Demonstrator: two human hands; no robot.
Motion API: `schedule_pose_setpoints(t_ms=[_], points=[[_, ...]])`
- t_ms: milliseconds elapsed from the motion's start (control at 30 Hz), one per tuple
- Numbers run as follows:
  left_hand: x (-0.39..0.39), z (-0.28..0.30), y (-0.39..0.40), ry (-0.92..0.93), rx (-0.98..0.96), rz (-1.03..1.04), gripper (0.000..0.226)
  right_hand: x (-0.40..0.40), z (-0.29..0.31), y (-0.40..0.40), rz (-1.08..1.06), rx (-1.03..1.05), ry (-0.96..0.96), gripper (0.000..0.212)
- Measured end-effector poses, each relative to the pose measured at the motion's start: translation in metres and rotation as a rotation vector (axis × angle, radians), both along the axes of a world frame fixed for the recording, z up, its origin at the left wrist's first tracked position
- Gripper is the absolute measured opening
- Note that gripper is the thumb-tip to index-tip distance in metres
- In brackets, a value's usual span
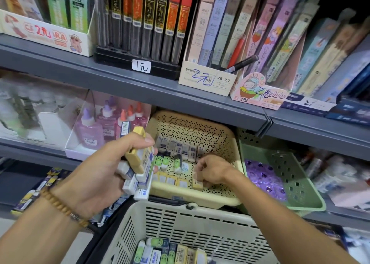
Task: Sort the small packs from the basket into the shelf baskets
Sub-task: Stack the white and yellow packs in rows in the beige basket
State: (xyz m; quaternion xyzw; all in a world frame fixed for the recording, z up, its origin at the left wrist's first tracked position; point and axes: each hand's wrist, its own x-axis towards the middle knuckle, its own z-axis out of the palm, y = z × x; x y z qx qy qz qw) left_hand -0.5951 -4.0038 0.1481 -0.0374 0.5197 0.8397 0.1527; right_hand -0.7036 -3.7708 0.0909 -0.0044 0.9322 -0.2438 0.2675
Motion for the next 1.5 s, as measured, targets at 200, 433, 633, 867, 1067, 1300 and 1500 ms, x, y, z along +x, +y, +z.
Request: schedule_pose_setpoints(t_ms=[200, 433, 633, 867, 1067, 1300, 1500], points=[[-0.001, 0.001, 0.000, -0.001, 0.019, 0.005, 0.038, 0.001, 0.004, -0.002, -0.012, -0.060, -0.127, 0.011], [-0.002, -0.001, -0.002, -0.003, 0.021, 0.019, 0.038, -0.022, 0.001, -0.036, 0.026, 0.011, 0.193, 0.016], [-0.005, -0.002, -0.006, -0.021, -0.019, 0.043, 0.040, -0.027, -0.008, -0.044, -0.060, -0.005, 0.000, 0.018], [-0.003, 0.000, -0.006, -0.004, 0.010, 0.029, 0.037, -0.021, 0.000, -0.055, -0.186, -0.226, -0.231, 0.021], [-0.005, 0.000, 0.005, -0.040, 0.149, 0.101, 0.027, 0.000, 0.018, -0.042, -0.202, -0.487, 0.225, 0.007], [-0.005, -0.001, 0.030, -0.056, 0.480, 0.177, 0.045, 0.061, 0.060, -0.028, -0.074, -0.720, 0.195, 0.015], [0.001, -0.004, 0.046, -0.012, 0.564, 0.165, 0.023, 0.077, 0.072, -0.021, 0.006, -0.790, 0.028, 0.042]])
